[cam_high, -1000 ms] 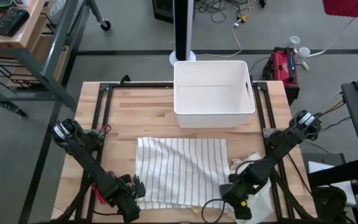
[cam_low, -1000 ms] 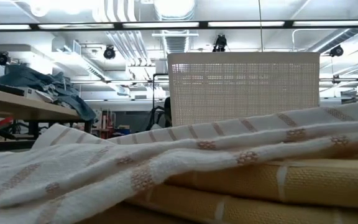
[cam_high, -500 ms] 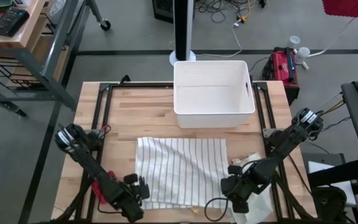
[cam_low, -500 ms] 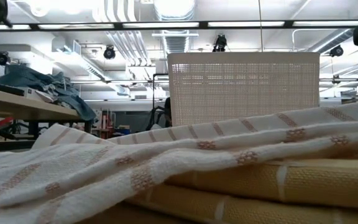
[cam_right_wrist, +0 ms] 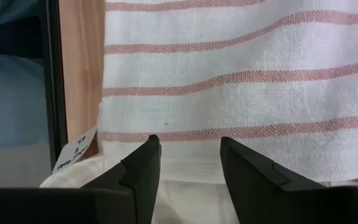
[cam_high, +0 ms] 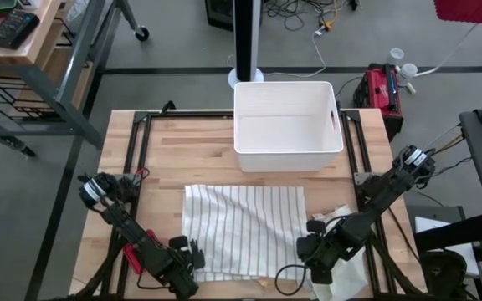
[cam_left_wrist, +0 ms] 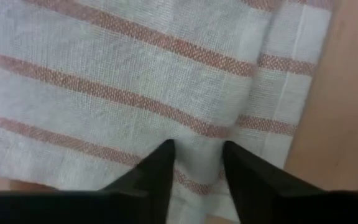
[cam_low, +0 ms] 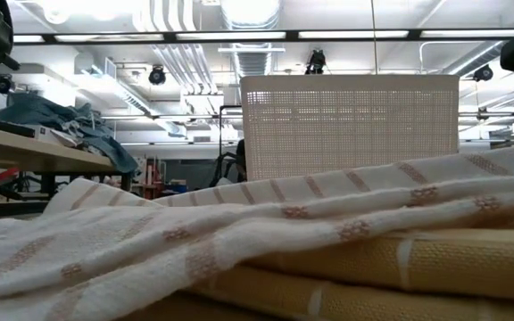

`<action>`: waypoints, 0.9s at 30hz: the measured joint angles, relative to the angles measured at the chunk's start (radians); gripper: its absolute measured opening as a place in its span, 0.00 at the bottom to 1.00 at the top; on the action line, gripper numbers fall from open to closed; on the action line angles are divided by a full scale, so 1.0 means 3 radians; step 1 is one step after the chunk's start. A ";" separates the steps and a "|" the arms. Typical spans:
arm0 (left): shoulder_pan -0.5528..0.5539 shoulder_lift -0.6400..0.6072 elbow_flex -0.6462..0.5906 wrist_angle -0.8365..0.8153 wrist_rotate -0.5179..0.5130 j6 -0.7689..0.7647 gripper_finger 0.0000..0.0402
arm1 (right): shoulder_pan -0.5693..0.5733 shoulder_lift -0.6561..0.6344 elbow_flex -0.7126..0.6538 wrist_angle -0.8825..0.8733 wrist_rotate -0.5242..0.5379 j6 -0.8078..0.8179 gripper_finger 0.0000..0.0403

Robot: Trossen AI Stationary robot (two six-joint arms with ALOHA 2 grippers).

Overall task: Fold towel
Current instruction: Fold the brown patterned towel

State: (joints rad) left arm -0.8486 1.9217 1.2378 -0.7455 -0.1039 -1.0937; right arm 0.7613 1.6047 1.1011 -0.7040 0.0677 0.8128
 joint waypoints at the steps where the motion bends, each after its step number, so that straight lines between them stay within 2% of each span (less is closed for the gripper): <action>1: -0.0001 -0.0002 0.0021 -0.0003 0.0036 0.0003 0.24 | 0.0001 0.0000 0.0000 0.0001 0.0015 0.0001 0.40; 3: -0.0007 -0.0018 0.0051 -0.0031 0.0067 0.0001 0.10 | 0.0000 0.0000 0.0000 0.0010 0.0032 0.0000 0.40; 5: -0.0013 -0.0027 0.0079 -0.0050 0.0069 -0.0015 0.03 | 0.0000 0.0000 0.0000 0.0012 0.0041 -0.0002 0.40; 9: -0.0008 -0.0028 0.0084 -0.0063 0.0067 -0.0062 0.04 | 0.0001 0.0000 0.0000 0.0024 0.0042 0.0000 0.40; 13: -0.0012 -0.0028 0.0100 -0.0092 0.0070 -0.0088 0.01 | 0.0001 0.0000 0.0000 0.0027 0.0043 0.0051 0.40; 22: -0.0130 -0.0037 0.0592 -0.0369 0.0090 -0.0149 0.00 | 0.0038 0.0000 -0.0041 0.0041 0.0048 0.0174 0.39; 27: -0.0217 -0.0037 0.0682 -0.0389 0.0091 -0.0335 0.00 | 0.0039 0.0000 -0.0067 0.0053 0.0143 0.0178 0.39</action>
State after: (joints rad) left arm -0.9137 1.9106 1.4423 -0.8622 -0.0765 -1.1942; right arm 0.7731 1.6047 1.0809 -0.6880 0.1107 0.8662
